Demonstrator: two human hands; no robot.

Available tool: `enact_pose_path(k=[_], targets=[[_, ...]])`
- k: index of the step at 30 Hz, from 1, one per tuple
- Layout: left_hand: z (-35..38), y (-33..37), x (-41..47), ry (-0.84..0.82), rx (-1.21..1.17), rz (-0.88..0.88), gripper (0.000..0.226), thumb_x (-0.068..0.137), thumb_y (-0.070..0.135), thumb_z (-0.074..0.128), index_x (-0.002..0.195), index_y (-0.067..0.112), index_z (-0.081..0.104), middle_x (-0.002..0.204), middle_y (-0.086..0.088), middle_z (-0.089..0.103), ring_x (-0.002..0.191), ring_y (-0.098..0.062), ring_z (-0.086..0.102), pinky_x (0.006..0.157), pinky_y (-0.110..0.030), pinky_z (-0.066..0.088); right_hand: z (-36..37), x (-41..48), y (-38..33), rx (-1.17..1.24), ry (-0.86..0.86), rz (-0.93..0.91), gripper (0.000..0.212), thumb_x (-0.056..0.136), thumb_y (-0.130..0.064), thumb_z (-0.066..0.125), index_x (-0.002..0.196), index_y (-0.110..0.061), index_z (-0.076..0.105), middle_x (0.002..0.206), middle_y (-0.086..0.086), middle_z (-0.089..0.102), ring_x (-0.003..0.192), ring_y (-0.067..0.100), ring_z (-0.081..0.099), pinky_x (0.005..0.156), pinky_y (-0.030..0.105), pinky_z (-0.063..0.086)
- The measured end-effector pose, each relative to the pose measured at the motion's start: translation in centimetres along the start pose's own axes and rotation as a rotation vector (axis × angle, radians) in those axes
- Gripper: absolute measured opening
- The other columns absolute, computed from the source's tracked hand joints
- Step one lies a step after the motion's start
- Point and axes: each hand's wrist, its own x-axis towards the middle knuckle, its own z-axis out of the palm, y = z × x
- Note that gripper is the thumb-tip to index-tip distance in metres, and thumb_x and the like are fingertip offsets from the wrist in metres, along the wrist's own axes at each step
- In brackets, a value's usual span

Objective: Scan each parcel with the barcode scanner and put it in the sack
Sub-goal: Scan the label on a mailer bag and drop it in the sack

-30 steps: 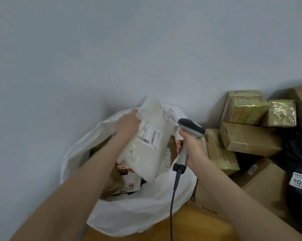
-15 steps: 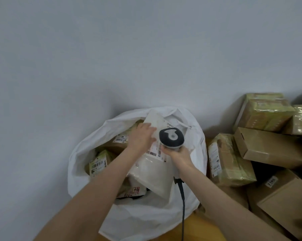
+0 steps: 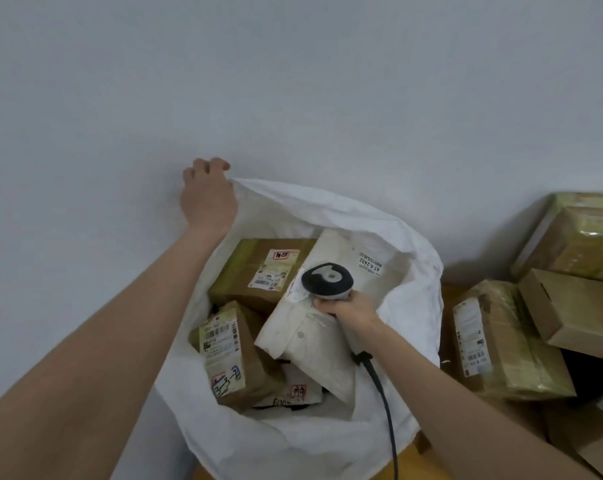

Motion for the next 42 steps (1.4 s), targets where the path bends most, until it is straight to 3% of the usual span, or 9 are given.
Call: enact_pose_path(k=[2, 4, 6, 8, 10, 14, 23, 31, 42], targets=[[0.9, 2.0, -3.4, -0.034, 0.018, 0.318, 0.035, 0.087, 0.002, 0.050, 0.118, 0.013, 0.061, 0.122, -0.013, 0.055, 0.115, -0.032, 0.047, 0.089, -0.040, 0.040, -0.6, -0.1, -0.2, 0.081, -0.034, 0.030, 0.043, 0.077, -0.017, 0.081, 0.116, -0.009, 0.065, 0.107, 0.002, 0.070, 0.100, 0.014, 0.063, 0.087, 0.020, 0.050], [2.3, 3.6, -7.0, -0.105, 0.008, 0.497, 0.029, 0.089, 0.005, 0.050, 0.112, 0.015, 0.064, 0.120, -0.008, 0.057, 0.113, -0.025, 0.048, 0.093, -0.035, 0.039, -1.3, -0.7, -0.5, 0.128, -0.048, 0.026, 0.041, 0.077, -0.013, 0.081, 0.115, -0.007, 0.067, 0.097, -0.002, 0.071, 0.088, 0.006, 0.063, 0.072, 0.011, 0.049], [3.4, 4.0, -8.9, -0.142, -0.049, 0.458, 0.023, 0.094, 0.013, 0.047, 0.111, 0.017, 0.063, 0.119, -0.003, 0.057, 0.109, -0.019, 0.049, 0.092, -0.028, 0.038, -2.3, -1.8, -0.8, 0.192, -0.034, 0.023, 0.039, 0.079, -0.013, 0.080, 0.115, -0.007, 0.067, 0.102, 0.003, 0.071, 0.093, 0.014, 0.065, 0.081, 0.021, 0.051], [4.0, 3.5, -9.7, -0.213, -0.075, 0.356, 0.023, 0.096, 0.015, 0.047, 0.115, 0.017, 0.061, 0.121, -0.001, 0.055, 0.105, -0.016, 0.050, 0.085, -0.023, 0.040, -3.5, -3.6, -1.1, 0.280, -0.045, 0.038, 0.026, 0.081, -0.015, 0.078, 0.105, -0.009, 0.067, 0.092, 0.006, 0.070, 0.079, 0.018, 0.064, 0.069, 0.030, 0.051], [4.1, 3.6, -10.4, -0.328, -0.020, 0.310, 0.028, 0.097, 0.016, 0.047, 0.123, 0.015, 0.055, 0.126, -0.005, 0.051, 0.105, -0.018, 0.052, 0.080, -0.025, 0.045, -4.8, -5.7, -1.2, 0.336, -0.063, 0.066, 0.018, 0.084, -0.019, 0.075, 0.096, -0.009, 0.066, 0.082, 0.009, 0.070, 0.065, 0.018, 0.064, 0.056, 0.027, 0.048], [3.0, 6.2, -12.9, -0.489, 0.036, 0.273, 0.040, 0.095, 0.017, 0.049, 0.135, 0.013, 0.045, 0.134, -0.011, 0.043, 0.117, -0.026, 0.047, 0.089, -0.035, 0.045, -7.3, -10.1, -0.4, 0.453, 0.002, 0.092, 0.022, 0.087, -0.022, 0.072, 0.098, -0.006, 0.063, 0.069, 0.011, 0.071, 0.056, 0.017, 0.066, 0.054, 0.025, 0.052], [-1.9, 17.0, -25.3, -0.532, -0.012, 0.335, 0.042, 0.092, 0.015, 0.051, 0.134, 0.011, 0.046, 0.134, -0.013, 0.041, 0.122, -0.030, 0.044, 0.094, -0.042, 0.043, -15.3, -23.7, 4.1, 0.618, 0.109, 0.097, 0.032, 0.087, -0.026, 0.072, 0.108, -0.004, 0.063, 0.056, 0.007, 0.063, 0.045, 0.014, 0.057, 0.047, 0.024, 0.049], [-7.7, 28.7, -37.8, -0.556, -0.061, 0.411, 0.042, 0.093, 0.023, 0.050, 0.133, 0.013, 0.047, 0.132, -0.011, 0.043, 0.121, -0.029, 0.045, 0.093, -0.041, 0.045, -25.2, -37.1, 10.4, 0.612, 0.169, 0.024, 0.023, 0.088, -0.027, 0.071, 0.099, -0.007, 0.063, 0.055, 0.004, 0.062, 0.046, 0.013, 0.058, 0.048, 0.024, 0.048], [-10.3, 46.1, -46.8, -0.609, -0.091, 0.651, 0.044, 0.094, 0.022, 0.053, 0.136, 0.016, 0.043, 0.135, -0.009, 0.040, 0.121, -0.027, 0.043, 0.085, -0.035, 0.044, -40.2, -45.5, 13.2, 0.663, 0.428, 0.002, 0.021, 0.088, -0.022, 0.069, 0.092, -0.005, 0.057, 0.050, 0.007, 0.056, 0.035, 0.013, 0.049, 0.038, 0.020, 0.041]])
